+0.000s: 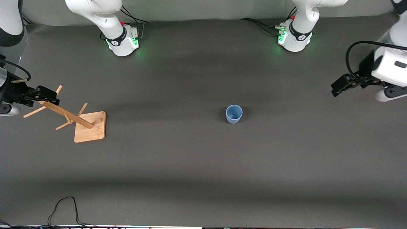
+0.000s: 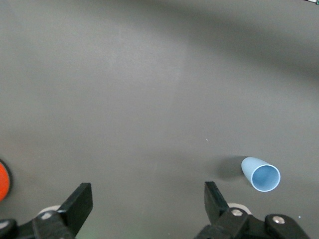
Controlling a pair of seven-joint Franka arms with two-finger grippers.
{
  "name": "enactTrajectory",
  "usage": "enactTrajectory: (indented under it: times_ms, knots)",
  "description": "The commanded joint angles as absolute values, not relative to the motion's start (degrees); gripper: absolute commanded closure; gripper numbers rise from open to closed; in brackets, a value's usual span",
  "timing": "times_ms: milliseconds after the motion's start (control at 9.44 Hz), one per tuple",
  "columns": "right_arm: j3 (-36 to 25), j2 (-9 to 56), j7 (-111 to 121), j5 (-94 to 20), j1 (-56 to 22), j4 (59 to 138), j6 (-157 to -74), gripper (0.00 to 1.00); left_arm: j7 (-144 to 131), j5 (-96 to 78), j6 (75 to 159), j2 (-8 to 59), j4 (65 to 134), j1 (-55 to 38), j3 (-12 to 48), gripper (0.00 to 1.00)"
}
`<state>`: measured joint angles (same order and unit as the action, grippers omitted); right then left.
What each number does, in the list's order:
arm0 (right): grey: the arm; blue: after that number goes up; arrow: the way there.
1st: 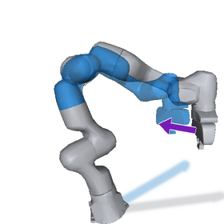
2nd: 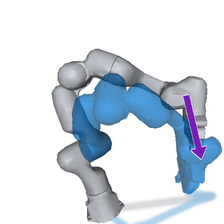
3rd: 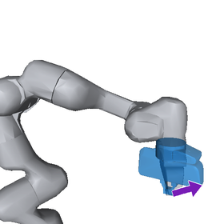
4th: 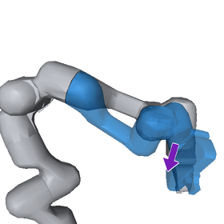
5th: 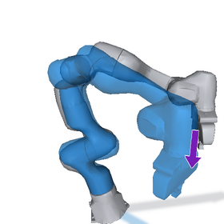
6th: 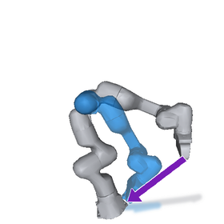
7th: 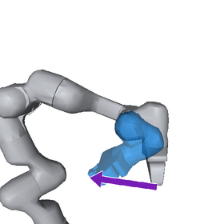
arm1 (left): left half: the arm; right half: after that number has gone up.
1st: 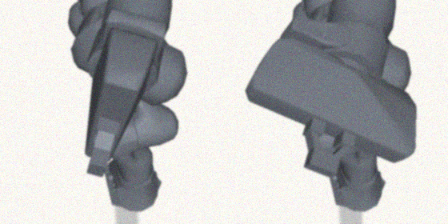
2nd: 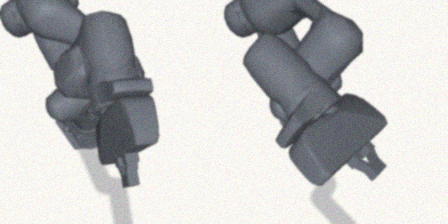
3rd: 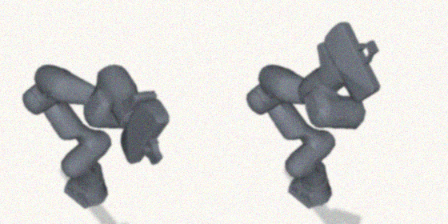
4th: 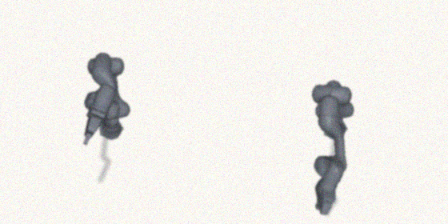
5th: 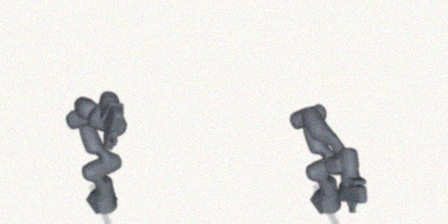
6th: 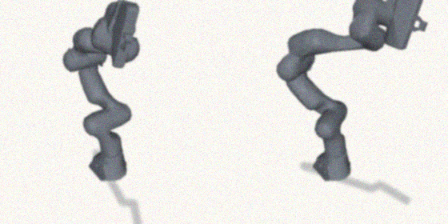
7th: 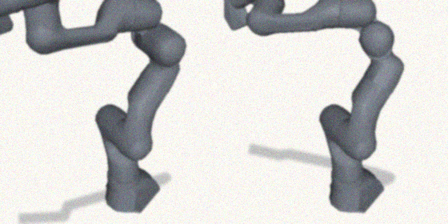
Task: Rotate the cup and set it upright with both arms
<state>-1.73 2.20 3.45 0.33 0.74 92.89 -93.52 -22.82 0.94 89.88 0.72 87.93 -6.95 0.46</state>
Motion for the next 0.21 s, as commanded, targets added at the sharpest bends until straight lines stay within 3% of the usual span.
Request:
enactTrajectory:
  times_ms: [0,106]
  knots:
    - [-1.6,1.8,4.7,0.4,0.9,93.1,-93.6,0.00,-20.4,-0.3,88.7,1.2,85.4,-5.4,-0.1,0.00]
    - [-1.6,1.8,4.7,0.4,0.9,93.3,-93.6,0.00,-19.9,-0.1,88.2,1.3,85.3,-5.6,-0.1,0.00]
